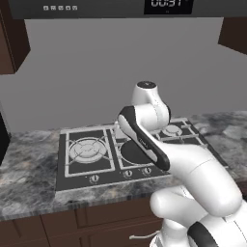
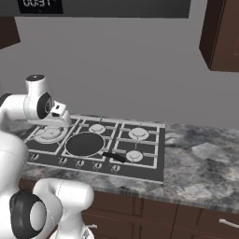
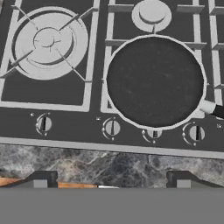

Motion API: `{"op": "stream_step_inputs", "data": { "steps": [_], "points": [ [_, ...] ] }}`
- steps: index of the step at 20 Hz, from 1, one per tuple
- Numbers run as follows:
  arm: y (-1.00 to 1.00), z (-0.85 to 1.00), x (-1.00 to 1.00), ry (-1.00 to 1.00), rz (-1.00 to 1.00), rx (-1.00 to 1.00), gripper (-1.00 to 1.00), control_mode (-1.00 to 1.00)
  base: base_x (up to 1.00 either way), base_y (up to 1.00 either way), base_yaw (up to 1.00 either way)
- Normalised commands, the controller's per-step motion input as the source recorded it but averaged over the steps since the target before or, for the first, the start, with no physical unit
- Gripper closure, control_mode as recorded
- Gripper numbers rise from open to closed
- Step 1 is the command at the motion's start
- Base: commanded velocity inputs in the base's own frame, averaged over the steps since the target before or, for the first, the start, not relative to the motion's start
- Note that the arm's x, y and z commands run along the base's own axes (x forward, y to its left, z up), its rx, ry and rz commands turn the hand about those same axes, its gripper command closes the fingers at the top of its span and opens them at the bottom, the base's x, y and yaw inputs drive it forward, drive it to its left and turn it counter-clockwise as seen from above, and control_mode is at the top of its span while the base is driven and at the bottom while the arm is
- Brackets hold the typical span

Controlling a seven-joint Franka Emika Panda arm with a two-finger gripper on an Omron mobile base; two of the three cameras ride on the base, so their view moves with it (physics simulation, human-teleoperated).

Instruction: Turn on the front center burner of the stove.

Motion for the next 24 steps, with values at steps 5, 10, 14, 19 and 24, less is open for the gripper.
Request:
{"op": "stream_step_inputs", "data": {
  "steps": [5, 10, 14, 19, 24],
  "points": [
    [0.09, -0.69, 0.04, 0.16, -0.05, 0.00, -1.00, -1.00, 0.00, 0.00, 0.00],
    [0.01, -0.65, 0.00, 0.09, -0.02, 0.00, -1.00, -1.00, 0.00, 0.00, 0.00],
    [0.00, -0.63, 0.04, 0.00, -0.03, 0.00, -1.00, -1.00, 0.00, 0.00, 0.00],
    [0.00, -0.58, 0.12, 0.00, -0.04, 0.00, -1.00, -1.00, 0.00, 0.00, 0.00],
    [0.00, -0.50, 0.31, 0.00, -0.07, 0.00, -1.00, -1.00, 0.00, 0.00, 0.00]
  ]
}}
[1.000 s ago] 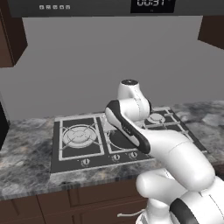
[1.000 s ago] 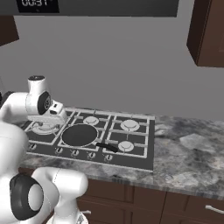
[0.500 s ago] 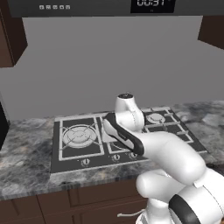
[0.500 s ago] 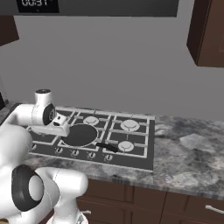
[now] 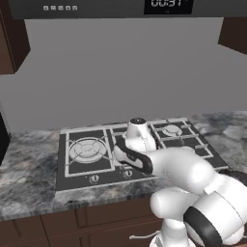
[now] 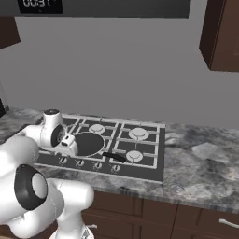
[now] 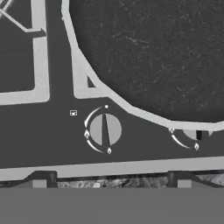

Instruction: Turn on the front center burner of the stove.

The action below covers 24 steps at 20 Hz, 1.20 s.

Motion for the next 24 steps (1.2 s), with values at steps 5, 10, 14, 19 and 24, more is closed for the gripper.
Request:
{"op": "stream_step_inputs", "data": {
  "steps": [5, 10, 14, 19, 24],
  "points": [
    [0.00, -0.46, 0.32, 0.00, -0.06, 0.00, -1.00, -1.00, 0.00, 0.00, 0.00],
    [0.01, -0.31, 0.10, 0.00, -0.04, 0.00, -1.00, -1.00, 0.00, 0.00, 0.00],
    [0.15, -0.23, 0.09, 0.00, -0.04, 0.00, -1.00, -1.00, 0.00, 0.00, 0.00],
    [0.13, -0.15, 0.06, 0.00, -0.04, 0.00, 1.00, -1.00, 0.00, 0.00, 0.00],
    [0.00, 0.00, 0.00, 0.00, 0.00, 0.00, 1.00, -1.00, 0.00, 0.00, 0.00]
  ]
}}
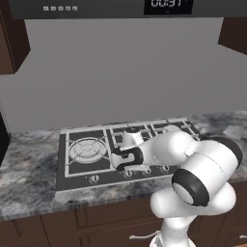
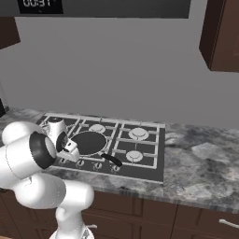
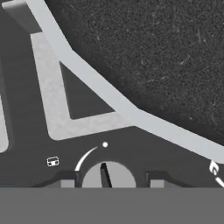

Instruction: Turn on the front center burner of the stove.

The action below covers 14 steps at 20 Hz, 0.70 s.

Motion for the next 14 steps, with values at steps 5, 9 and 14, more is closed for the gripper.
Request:
{"op": "stream_step_inputs", "data": {
  "steps": [5, 9, 14],
  "points": [
    [0.00, -0.08, -0.12, 0.00, 0.04, 0.00, 1.00, -1.00, 0.00, 0.00, 0.00],
    [0.01, -0.32, -0.17, -0.02, 0.23, 0.00, 1.00, -1.00, 0.00, 0.00, 0.00],
    [0.00, -0.40, -0.04, -0.07, 0.53, 0.00, 1.00, -1.00, 0.00, 0.00, 0.00]
  ]
}}
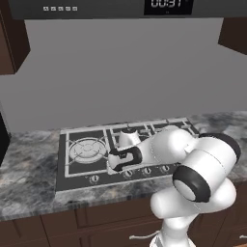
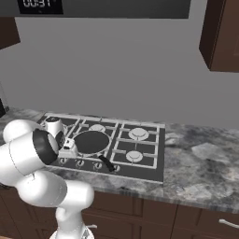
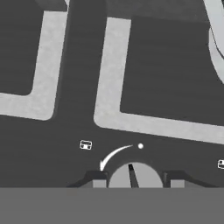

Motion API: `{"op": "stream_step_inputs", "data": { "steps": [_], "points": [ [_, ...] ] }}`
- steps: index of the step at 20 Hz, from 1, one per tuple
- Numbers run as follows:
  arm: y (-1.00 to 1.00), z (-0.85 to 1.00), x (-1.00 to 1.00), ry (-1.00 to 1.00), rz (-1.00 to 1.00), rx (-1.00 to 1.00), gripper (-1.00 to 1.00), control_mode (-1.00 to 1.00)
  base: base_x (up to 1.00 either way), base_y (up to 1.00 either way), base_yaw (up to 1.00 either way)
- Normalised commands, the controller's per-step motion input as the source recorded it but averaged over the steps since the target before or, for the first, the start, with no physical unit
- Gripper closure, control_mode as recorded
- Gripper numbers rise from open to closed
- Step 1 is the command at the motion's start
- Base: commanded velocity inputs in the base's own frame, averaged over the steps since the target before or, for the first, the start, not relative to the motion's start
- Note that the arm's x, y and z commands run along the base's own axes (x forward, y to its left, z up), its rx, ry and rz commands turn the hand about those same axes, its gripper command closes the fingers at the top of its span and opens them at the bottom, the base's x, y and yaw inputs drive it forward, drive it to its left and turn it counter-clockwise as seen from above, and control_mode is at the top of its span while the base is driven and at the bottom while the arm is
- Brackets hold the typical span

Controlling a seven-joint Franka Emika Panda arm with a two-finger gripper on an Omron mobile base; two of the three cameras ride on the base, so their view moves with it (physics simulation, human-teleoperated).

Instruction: Turn on the front center burner of the stove.

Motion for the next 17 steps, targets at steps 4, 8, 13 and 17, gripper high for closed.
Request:
{"op": "stream_step_inputs", "data": {
  "steps": [4, 8, 13, 17],
  "points": [
    [0.00, -0.34, -0.23, -0.13, 0.59, 0.00, 1.00, -1.00, 0.00, 0.00, 0.00],
    [0.00, -0.24, -0.41, -0.10, 0.54, 0.00, 1.00, -1.00, 0.00, 0.00, 0.00],
    [0.00, -0.21, -0.41, -0.03, 0.44, 0.00, 1.00, -1.00, 0.00, 0.00, 0.00],
    [0.21, -0.20, -0.04, 0.06, 0.29, 0.00, 1.00, -1.00, 0.00, 0.00, 0.00]
  ]
}}
